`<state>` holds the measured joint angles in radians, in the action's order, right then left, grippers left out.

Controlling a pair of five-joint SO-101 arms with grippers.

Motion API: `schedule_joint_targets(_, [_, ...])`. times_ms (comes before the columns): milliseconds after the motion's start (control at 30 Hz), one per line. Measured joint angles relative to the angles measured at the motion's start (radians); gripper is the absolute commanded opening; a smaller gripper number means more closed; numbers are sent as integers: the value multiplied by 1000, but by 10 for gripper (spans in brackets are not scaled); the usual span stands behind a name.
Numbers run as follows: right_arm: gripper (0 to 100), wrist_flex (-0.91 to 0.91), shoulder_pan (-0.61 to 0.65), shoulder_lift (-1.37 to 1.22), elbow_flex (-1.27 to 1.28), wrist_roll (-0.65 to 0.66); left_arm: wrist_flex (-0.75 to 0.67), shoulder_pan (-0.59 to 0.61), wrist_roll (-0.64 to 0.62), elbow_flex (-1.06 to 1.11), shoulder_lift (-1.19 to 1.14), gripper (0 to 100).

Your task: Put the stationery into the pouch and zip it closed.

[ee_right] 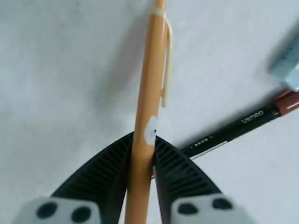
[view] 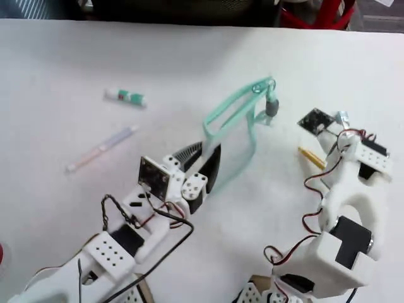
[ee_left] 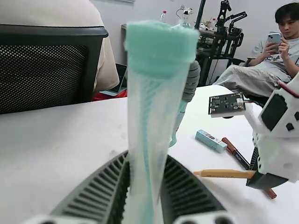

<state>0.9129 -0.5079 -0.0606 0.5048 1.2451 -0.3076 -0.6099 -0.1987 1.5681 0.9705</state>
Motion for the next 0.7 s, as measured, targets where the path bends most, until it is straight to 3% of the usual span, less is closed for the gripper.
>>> schedule_joint_targets(233, [296, -124, 35, 17, 169, -115, 0, 0, 0, 2, 0, 24])
schedule_joint_targets(600, [296, -130, 86, 75, 187, -118, 0, 0, 0, 3, 0, 24])
schedule_joint_targets(700, [235, -130, 135, 75, 187, -120, 0, 0, 0, 3, 0, 24])
